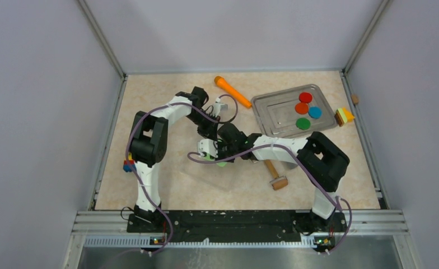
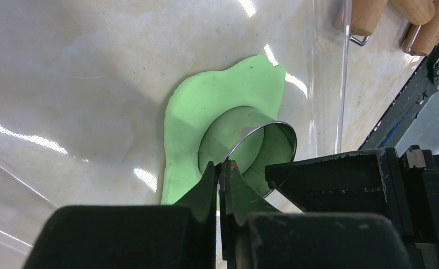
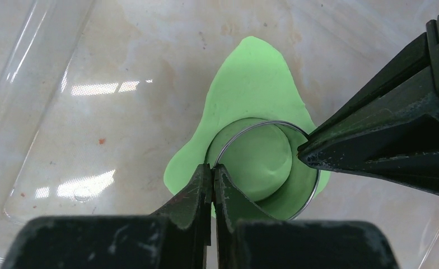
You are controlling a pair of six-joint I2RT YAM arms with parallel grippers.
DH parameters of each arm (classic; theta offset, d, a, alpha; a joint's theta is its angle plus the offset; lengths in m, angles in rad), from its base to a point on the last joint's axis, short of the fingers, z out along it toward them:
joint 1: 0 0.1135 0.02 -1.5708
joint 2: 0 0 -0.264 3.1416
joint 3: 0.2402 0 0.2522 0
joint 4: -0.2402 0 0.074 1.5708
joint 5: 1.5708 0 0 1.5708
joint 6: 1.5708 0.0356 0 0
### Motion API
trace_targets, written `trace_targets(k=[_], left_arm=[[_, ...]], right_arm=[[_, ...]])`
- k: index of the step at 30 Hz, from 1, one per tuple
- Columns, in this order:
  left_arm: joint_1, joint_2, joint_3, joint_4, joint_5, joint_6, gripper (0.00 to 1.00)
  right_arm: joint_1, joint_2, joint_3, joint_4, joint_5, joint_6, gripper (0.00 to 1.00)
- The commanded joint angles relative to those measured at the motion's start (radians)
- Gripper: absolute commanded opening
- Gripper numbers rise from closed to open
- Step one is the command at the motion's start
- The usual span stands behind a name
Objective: Roll out the dumpling wrappers from the dough
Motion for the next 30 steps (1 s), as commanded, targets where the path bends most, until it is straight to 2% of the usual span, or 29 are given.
trace_targets(k=[1,10,14,18,21,24,30], left_arm=[[-0.014,0.04,0.01,0.038,-0.009,-0.02,0.0],[-0.029,-0.021,-0.113,0.015,0.021,-0.013,0.0],[-0.033,-0.04,-0.153,0.02,0.021,-0.009,0.0],[-0.033,-0.035,-0.144,0.056,0.006,-0.031,0.0],[-0.032,-0.026,-0.116,0.078,0.003,-0.055,0.0],[-0.032,-0.022,-0.112,0.093,0.019,-0.093,0.0],[-0.031,-0.119,-0.241,0.154,0.05,-0.142,0.0]], right_arm=[[0.028,0.081,-0.039,0.026,-0.002,0.081,0.0],[-0.009,0.077,0.021,-0.263,-0.202,-0.328,0.0],[-0.012,0.09,0.032,-0.291,-0.205,-0.397,0.0],[-0.007,0.113,0.025,-0.197,-0.174,-0.226,0.0],[0.001,0.119,0.012,-0.073,-0.081,0.058,0.0],[0.004,0.126,0.039,-0.053,-0.017,0.26,0.0],[0.008,0.087,0.011,-0.043,0.004,0.274,0.0]])
